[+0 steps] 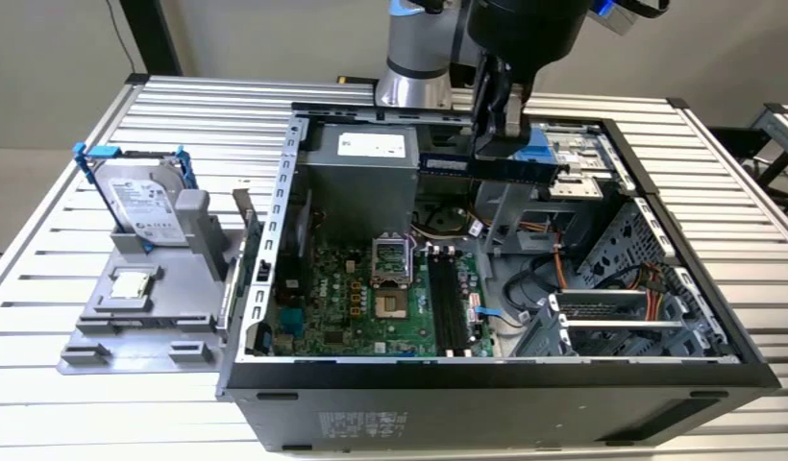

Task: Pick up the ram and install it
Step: 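Pick up the ram and move it above insertion slot, then insert the ram into the slot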

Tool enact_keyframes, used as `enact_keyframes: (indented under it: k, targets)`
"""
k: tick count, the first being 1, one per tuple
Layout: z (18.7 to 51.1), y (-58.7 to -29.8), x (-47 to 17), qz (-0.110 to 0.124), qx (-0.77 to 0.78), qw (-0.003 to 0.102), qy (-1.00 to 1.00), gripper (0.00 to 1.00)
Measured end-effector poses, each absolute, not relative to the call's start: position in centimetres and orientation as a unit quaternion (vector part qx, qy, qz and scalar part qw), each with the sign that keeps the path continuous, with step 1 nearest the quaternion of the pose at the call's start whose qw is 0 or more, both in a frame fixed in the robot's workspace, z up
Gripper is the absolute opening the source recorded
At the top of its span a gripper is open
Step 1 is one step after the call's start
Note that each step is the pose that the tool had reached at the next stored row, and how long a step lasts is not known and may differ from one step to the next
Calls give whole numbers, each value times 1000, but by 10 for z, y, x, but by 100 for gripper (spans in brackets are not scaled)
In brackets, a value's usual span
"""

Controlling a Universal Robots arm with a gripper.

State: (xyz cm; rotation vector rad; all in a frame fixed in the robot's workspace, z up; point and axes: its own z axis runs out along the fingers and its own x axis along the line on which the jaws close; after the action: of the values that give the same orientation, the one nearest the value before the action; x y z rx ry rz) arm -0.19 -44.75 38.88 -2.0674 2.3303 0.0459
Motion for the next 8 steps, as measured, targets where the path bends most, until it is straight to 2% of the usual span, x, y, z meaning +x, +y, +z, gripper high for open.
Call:
enact_keyframes:
  k: [8]
  targets:
    - [389, -447, -2, 14, -615, 14, 788, 0]
